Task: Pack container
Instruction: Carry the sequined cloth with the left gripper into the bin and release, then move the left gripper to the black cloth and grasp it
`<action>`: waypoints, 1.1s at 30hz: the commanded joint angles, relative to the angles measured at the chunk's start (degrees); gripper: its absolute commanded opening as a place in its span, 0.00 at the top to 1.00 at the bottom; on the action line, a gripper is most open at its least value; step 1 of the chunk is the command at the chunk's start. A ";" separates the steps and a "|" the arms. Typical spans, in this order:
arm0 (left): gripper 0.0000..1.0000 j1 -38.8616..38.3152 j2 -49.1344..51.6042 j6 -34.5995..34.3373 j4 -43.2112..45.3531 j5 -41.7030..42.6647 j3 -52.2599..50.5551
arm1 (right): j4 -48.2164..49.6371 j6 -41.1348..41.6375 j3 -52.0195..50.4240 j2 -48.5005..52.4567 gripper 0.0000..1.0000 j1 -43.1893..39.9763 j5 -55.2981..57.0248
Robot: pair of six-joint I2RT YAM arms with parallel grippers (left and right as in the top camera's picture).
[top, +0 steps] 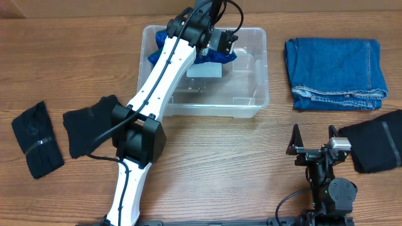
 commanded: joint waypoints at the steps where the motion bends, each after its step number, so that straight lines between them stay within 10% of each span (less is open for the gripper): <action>1: 0.85 0.17 -0.31 0.72 -1.31 5.07 0.22 | 0.33 0.37 -0.59 -0.46 0.00 0.26 0.55; 4: 0.26 -0.35 -0.31 -6.49 -2.86 5.95 0.22 | 0.33 0.37 -0.59 -0.46 0.00 0.26 0.55; 6: 0.14 -0.79 -0.33 -11.69 -2.93 6.14 0.22 | 0.33 0.37 -0.59 -0.46 0.00 0.26 0.55; 19: 0.11 -5.07 -11.72 -53.77 -12.50 7.72 0.68 | 0.33 0.37 -0.59 -0.46 0.00 0.26 0.55; 26: 0.90 1.16 -12.48 -72.78 -17.44 17.22 0.68 | 0.33 0.37 -0.59 -0.46 0.00 0.26 0.55; 31: 0.72 7.65 -16.15 -80.06 -24.13 19.71 0.68 | 0.33 0.37 -0.59 -0.46 0.00 0.26 0.55; 33: 0.50 10.29 -18.34 -80.85 -27.21 19.65 0.68 | 0.33 0.37 -0.59 -0.46 0.00 0.26 0.55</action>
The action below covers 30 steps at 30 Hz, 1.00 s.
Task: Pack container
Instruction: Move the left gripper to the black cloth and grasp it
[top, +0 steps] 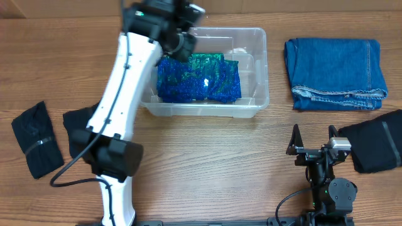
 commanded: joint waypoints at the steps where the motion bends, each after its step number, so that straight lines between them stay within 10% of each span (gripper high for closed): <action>1: 0.36 5.88 -7.58 -4.79 -5.60 2.47 0.46 | 0.33 0.37 -0.59 -0.46 0.00 0.28 0.55; 14: 0.25 13.16 -17.14 -4.42 -19.74 -5.68 -0.98 | 0.33 0.37 -0.59 -0.46 0.00 0.28 0.55; 20: 0.19 19.34 -28.33 -9.09 -19.23 -11.04 -18.12 | 0.33 0.37 -0.59 -0.46 0.00 0.28 0.55; 30: 0.13 31.23 -32.65 -10.84 8.61 -4.59 -51.82 | 0.33 0.37 -0.59 -0.46 0.00 0.28 0.55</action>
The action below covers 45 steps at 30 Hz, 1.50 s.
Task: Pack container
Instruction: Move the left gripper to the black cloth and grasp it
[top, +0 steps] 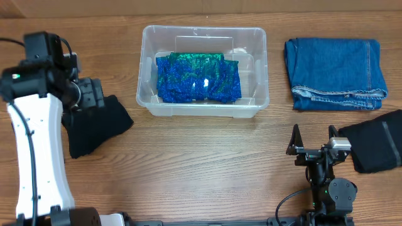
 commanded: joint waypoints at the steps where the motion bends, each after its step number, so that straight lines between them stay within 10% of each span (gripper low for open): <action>1: 0.13 -0.31 0.24 -0.96 11.17 2.12 -11.45 | 0.31 0.39 -0.59 -0.46 0.00 0.26 0.55; 27: 0.21 -5.77 18.86 -4.76 43.12 2.01 -25.51 | 0.33 0.39 -0.59 -0.46 0.00 0.26 0.55; 37: 0.96 -6.16 18.86 -4.81 41.48 1.90 -25.51 | 0.31 0.39 -0.59 -0.46 0.00 0.26 0.55; 45: 0.96 -6.12 18.80 -1.42 34.42 1.38 -16.96 | 0.31 0.39 -0.59 -0.46 0.00 0.26 0.55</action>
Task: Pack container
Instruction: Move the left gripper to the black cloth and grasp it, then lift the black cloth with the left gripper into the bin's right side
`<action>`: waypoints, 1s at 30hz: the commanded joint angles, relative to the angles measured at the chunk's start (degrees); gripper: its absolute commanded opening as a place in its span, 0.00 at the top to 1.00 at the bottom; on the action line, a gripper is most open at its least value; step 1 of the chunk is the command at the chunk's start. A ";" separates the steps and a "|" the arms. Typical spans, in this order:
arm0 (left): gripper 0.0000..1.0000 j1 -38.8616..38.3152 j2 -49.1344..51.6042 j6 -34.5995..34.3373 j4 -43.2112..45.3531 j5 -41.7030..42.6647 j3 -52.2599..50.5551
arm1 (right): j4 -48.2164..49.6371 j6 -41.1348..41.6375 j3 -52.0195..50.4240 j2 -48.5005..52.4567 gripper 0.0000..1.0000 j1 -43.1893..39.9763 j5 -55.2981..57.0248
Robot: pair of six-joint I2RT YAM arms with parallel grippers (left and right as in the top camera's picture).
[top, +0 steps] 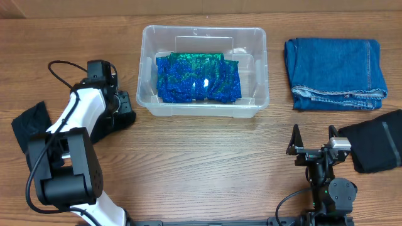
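Note:
A clear plastic container (259, 94) stands at the back centre with a blue-green patterned cloth (198, 78) lying flat inside. Just left of it lies a black garment (100, 129), largely covered by my left arm. My left gripper (124, 103) is down at that garment's right end, close to the container's left wall; its fingers merge with the dark cloth, so their state is unclear. Near the front edge at the right, my right gripper (312, 139) rests with its fingers apart and nothing between them.
Folded blue jeans (336, 72) lie right of the container. Another black garment (377, 147) sits at the right edge beside the right arm. A third black piece (28, 125) lies at the far left, partly under the left arm.
My left gripper has moved from above the middle of the black garment to its right end beside the container. The arm now lies low across the cloth. The right arm has not moved.
My left gripper was inside the container with the blue-green cloth. Then that cloth lay flat in the container and the gripper was at the back left corner. Then the gripper stood over the black garment on the left, and now it is down at it.

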 commanded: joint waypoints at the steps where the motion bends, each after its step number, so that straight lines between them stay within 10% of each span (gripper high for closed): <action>1: 0.96 -0.37 1.09 4.07 -5.99 -0.70 9.60 | 0.28 0.37 -0.59 -0.46 0.00 0.26 0.55; 13: 0.96 -0.37 1.09 15.23 -25.11 -4.44 46.16 | 0.28 0.37 -0.59 -0.46 0.00 0.26 0.55; 30: 0.96 -21.16 1.16 48.92 -18.01 -0.20 61.40 | 0.28 0.37 -0.59 -0.46 0.00 0.26 0.55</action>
